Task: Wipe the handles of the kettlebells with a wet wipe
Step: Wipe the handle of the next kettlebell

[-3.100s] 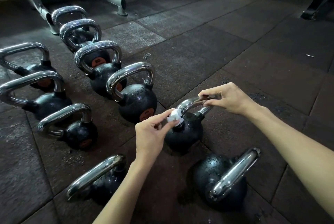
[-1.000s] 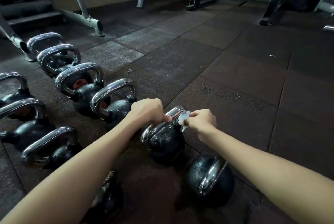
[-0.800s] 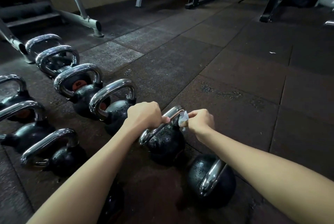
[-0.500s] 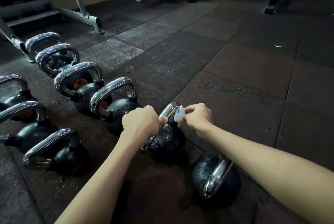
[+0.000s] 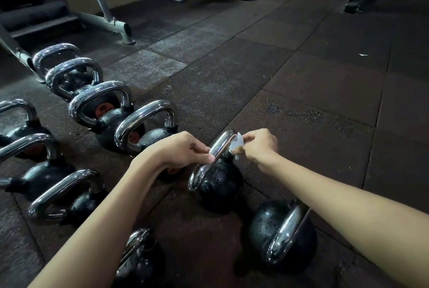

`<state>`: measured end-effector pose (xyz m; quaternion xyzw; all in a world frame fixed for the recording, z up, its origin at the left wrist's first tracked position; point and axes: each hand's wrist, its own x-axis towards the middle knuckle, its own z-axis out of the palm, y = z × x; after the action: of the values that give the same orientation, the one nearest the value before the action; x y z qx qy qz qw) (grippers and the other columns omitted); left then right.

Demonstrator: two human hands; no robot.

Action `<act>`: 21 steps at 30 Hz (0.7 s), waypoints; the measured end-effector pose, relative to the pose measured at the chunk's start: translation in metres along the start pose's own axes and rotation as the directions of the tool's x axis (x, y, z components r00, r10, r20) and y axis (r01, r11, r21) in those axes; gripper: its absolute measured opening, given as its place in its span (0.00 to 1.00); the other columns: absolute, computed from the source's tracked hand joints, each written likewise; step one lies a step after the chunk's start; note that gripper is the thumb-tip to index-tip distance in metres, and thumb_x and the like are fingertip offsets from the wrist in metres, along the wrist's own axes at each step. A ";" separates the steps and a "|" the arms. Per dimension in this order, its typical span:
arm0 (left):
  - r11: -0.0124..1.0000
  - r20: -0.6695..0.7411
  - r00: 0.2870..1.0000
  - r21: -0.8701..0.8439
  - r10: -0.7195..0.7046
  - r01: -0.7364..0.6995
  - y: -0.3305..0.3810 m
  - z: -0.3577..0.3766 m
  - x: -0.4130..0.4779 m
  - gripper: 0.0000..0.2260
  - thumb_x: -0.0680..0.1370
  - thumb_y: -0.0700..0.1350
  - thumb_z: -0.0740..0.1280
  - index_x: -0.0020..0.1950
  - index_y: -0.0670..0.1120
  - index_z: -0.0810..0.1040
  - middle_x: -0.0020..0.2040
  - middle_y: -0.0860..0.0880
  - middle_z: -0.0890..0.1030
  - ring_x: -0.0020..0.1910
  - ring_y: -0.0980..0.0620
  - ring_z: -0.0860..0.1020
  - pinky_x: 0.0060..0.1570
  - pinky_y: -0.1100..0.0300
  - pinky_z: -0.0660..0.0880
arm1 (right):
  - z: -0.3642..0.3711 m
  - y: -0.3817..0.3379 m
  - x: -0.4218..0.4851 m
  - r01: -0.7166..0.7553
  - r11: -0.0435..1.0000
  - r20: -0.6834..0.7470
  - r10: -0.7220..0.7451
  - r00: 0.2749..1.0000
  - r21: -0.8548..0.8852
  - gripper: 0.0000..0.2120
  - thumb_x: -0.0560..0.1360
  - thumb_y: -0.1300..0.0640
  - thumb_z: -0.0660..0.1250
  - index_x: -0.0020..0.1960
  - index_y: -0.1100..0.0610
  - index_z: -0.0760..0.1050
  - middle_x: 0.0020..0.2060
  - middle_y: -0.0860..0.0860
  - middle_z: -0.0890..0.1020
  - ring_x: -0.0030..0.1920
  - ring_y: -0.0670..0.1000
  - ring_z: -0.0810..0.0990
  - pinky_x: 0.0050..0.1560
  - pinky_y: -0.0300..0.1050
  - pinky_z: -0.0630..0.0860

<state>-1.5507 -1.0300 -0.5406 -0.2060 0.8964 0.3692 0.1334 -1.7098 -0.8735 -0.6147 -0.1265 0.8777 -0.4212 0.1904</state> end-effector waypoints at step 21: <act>0.969 -0.078 0.994 -0.238 -0.081 0.061 -0.009 0.011 -0.005 0.14 0.66 0.68 0.75 0.48 0.65 0.87 0.35 0.44 0.71 0.32 0.47 0.65 0.32 0.57 0.62 | -0.022 -0.017 -0.043 0.308 0.951 -0.104 -0.308 0.946 -0.022 0.09 0.66 0.50 0.83 0.44 0.46 0.88 0.32 0.40 0.84 0.37 0.38 0.82 0.40 0.40 0.77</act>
<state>-1.5414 -1.0261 -0.5518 -0.2683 0.8433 0.4585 0.0818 -1.6799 -0.8524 -0.5788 -0.2401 0.8570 -0.4496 0.0752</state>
